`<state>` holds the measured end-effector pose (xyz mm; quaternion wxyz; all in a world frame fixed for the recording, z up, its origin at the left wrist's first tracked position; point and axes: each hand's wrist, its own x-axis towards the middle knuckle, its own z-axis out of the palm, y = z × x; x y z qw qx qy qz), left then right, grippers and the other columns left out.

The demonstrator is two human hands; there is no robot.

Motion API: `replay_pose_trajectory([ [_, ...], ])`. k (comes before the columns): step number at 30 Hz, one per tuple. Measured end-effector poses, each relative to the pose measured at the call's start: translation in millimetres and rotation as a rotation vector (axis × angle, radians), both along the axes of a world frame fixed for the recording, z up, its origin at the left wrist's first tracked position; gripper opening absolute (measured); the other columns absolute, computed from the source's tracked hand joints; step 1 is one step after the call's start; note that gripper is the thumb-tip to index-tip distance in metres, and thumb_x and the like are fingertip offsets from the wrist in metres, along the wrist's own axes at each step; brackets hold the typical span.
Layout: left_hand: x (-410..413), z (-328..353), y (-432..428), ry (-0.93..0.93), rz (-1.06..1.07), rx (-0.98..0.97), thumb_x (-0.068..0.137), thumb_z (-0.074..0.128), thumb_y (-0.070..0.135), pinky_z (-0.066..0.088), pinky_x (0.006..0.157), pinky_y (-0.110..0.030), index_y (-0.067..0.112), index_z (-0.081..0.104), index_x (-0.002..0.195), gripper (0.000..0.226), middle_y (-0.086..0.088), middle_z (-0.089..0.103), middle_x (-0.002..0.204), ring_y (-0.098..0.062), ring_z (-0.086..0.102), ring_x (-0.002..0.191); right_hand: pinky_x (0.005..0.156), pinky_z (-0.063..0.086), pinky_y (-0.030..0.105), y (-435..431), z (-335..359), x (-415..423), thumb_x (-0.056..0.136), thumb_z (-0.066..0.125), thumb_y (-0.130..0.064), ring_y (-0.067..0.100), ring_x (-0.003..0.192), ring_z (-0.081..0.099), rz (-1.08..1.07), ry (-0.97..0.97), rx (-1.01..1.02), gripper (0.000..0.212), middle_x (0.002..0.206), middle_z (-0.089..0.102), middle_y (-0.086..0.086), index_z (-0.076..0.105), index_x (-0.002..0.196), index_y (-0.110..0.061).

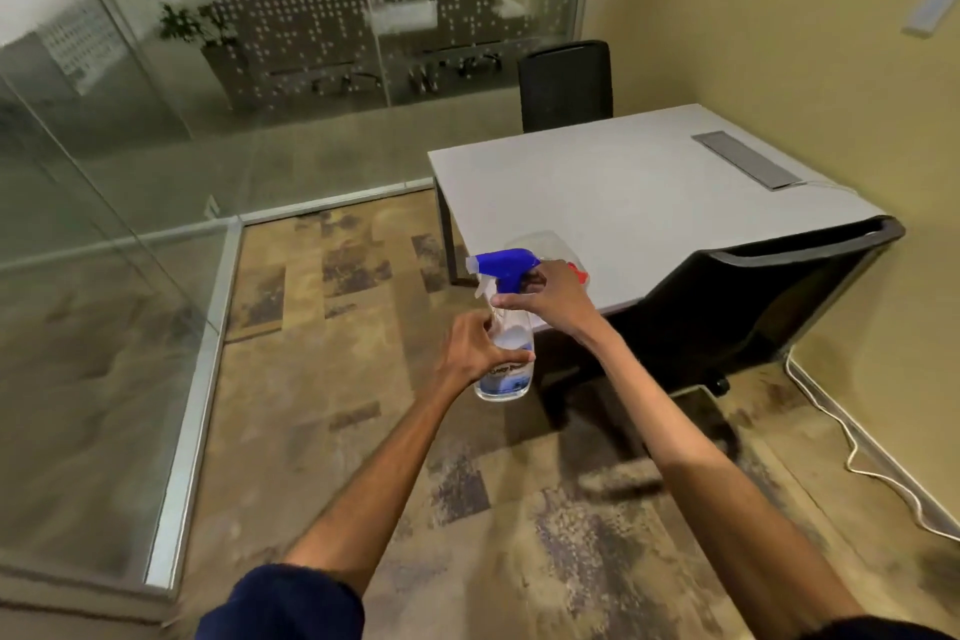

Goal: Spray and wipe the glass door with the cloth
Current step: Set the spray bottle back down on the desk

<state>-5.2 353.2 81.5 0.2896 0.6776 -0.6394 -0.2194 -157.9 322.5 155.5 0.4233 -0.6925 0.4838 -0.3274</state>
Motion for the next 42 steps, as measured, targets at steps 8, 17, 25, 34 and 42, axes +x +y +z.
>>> replay_pose_trajectory([
  [8,-51,-8,-72,0.079,-0.107,0.062,0.059,0.086,0.057,0.043,0.058,-0.023,0.016,0.06,0.091,0.058,0.0,0.063,0.085,-0.017,0.057,0.072,0.061,0.047,0.024,-62,-12,-53,0.07,0.09,-0.029,0.006,0.058,0.06,-0.236,-0.01,-0.085,0.028,0.061,0.062,-0.009,0.063,0.065,-0.022],
  [17,-77,-6,-201,0.176,-0.253,0.117,0.071,0.084,0.044,0.051,0.071,-0.018,0.022,0.062,0.106,0.047,0.006,0.065,0.103,-0.013,0.062,0.086,0.082,0.057,0.035,-183,-8,-89,0.073,0.088,-0.028,0.024,0.083,0.073,-0.27,0.048,-0.146,0.036,0.087,0.076,0.013,0.076,0.093,-0.001],
  [25,-95,7,-314,0.225,-0.324,0.118,0.071,0.086,0.019,0.051,0.075,-0.022,0.009,0.065,0.111,0.047,-0.003,0.064,0.107,-0.021,0.061,0.092,0.076,0.05,0.019,-293,6,-106,0.077,0.085,-0.025,0.02,0.082,0.068,-0.246,0.089,-0.166,0.036,0.088,0.073,0.011,0.074,0.099,0.001],
  [34,-120,-12,-384,0.26,-0.258,0.084,0.072,0.086,0.027,0.056,0.089,-0.037,0.01,0.066,0.114,0.05,-0.005,0.069,0.113,-0.023,0.066,0.098,0.079,0.049,0.016,-356,0,-130,0.077,0.084,-0.012,0.021,0.087,0.067,-0.248,0.05,-0.126,0.034,0.095,0.073,0.016,0.072,0.105,0.003],
  [42,-134,-29,-422,0.338,-0.143,0.104,0.066,0.09,0.03,0.056,0.085,-0.034,0.01,0.071,0.102,0.045,-0.002,0.072,0.099,-0.02,0.067,0.091,0.072,0.052,0.015,-406,-15,-147,0.074,0.086,-0.011,0.03,0.088,0.071,-0.233,0.028,-0.065,0.027,0.091,0.074,0.02,0.072,0.093,0.001],
])
